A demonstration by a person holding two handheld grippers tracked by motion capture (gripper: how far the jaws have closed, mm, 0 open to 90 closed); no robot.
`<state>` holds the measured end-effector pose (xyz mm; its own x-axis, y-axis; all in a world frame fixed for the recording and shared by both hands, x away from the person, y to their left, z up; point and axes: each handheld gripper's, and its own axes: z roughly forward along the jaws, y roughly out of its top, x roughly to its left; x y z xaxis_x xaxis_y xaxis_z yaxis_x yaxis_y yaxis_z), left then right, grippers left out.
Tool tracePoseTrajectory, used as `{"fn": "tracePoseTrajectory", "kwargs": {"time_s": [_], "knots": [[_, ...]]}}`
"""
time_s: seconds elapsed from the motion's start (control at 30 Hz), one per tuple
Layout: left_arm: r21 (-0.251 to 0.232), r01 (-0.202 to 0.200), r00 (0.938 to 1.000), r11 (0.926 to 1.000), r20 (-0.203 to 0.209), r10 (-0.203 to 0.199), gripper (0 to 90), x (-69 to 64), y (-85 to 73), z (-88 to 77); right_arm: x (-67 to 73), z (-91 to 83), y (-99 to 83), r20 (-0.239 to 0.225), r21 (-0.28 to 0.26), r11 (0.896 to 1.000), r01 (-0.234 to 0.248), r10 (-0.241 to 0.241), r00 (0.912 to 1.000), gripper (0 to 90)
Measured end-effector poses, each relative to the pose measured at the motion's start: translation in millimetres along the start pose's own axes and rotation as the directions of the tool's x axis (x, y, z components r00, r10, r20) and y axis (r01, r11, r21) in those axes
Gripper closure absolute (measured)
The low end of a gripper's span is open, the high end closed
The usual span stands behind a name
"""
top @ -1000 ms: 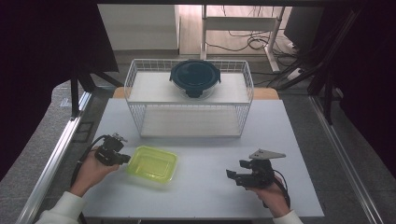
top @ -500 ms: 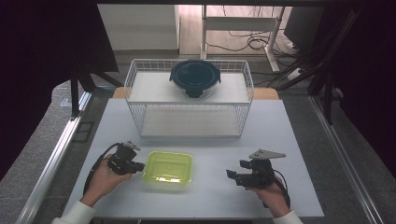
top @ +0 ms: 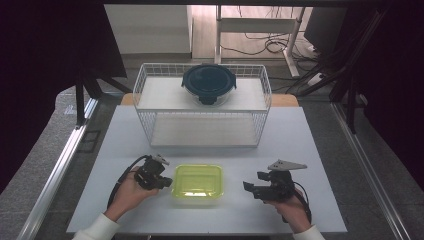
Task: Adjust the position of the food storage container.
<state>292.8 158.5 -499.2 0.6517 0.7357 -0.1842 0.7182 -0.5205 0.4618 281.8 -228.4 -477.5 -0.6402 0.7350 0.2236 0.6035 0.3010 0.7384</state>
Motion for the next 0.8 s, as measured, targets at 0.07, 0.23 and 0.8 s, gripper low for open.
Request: {"fn": "tracePoseTrajectory", "kwargs": {"time_s": [0.07, 0.23, 0.8], "knots": [[-0.001, -0.003, 1.0, 1.0, 0.006, 0.003, 90.0, -3.0, 2.2, 2.8, 0.9, -1.0, 0.8, -0.002, 0.0, 1.0, -0.001, 0.001, 1.0, 27.9], [-0.001, -0.018, 0.9998, 0.9998, 0.011, 0.018, 90.0, -9.4, 7.0, 7.0, 1.5, -1.4, 0.6, 0.001, 0.0, 1.0, 0.003, -0.003, 1.0, 27.9], [-0.141, 0.056, 0.9984, 0.9885, -0.005, -0.057, 88.6, -1.1, -1.2, -23.5, 1.2, -3.7, 3.0, -0.006, -0.039, 0.999, -0.019, 0.019, 0.9998, 26.1]]}}
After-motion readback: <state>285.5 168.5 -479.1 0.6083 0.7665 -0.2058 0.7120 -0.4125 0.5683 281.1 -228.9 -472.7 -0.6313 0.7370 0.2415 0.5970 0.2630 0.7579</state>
